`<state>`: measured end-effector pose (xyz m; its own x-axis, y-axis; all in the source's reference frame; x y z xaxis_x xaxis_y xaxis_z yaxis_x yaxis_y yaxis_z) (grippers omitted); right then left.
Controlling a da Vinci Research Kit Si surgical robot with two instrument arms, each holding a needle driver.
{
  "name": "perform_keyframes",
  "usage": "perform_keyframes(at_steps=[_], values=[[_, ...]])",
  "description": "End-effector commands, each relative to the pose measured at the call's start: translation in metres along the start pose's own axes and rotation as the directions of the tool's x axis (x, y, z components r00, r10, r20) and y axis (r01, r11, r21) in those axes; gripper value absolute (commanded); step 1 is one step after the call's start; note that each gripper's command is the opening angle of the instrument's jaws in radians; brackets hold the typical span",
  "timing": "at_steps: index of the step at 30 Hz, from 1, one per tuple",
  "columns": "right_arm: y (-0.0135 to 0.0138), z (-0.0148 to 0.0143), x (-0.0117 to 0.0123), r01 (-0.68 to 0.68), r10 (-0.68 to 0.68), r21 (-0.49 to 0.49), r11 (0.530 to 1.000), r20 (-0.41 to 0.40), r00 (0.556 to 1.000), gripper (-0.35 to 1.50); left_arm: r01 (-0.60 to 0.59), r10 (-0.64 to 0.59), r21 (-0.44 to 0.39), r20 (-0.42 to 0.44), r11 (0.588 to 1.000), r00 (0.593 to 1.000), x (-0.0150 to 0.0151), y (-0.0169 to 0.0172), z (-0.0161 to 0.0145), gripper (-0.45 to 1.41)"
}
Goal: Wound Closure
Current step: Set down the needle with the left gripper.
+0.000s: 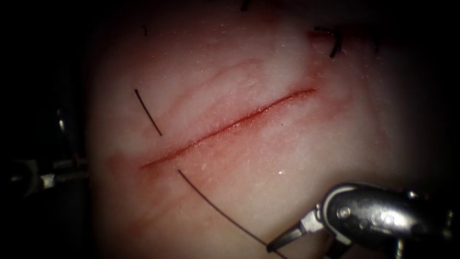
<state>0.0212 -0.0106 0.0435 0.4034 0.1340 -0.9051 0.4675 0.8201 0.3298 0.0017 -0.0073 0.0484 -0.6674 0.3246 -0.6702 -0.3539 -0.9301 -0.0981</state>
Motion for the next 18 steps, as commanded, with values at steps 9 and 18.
perform_keyframes(at_steps=[9,18], values=[[0.0088,-0.0055,0.0016,0.058,-0.05,-0.287,0.956,0.033,0.998,1.47,-0.019,0.023,0.082,-0.043,0.996,0.999,0.0038,-0.0051,0.0009,-0.26],[0.0102,-0.0026,0.0012,0.034,-0.067,-0.345,0.938,-0.086,0.994,1.45,-0.058,0.064,0.102,-0.058,0.993,0.996,0.0118,-0.0113,0.0045,-0.35]])
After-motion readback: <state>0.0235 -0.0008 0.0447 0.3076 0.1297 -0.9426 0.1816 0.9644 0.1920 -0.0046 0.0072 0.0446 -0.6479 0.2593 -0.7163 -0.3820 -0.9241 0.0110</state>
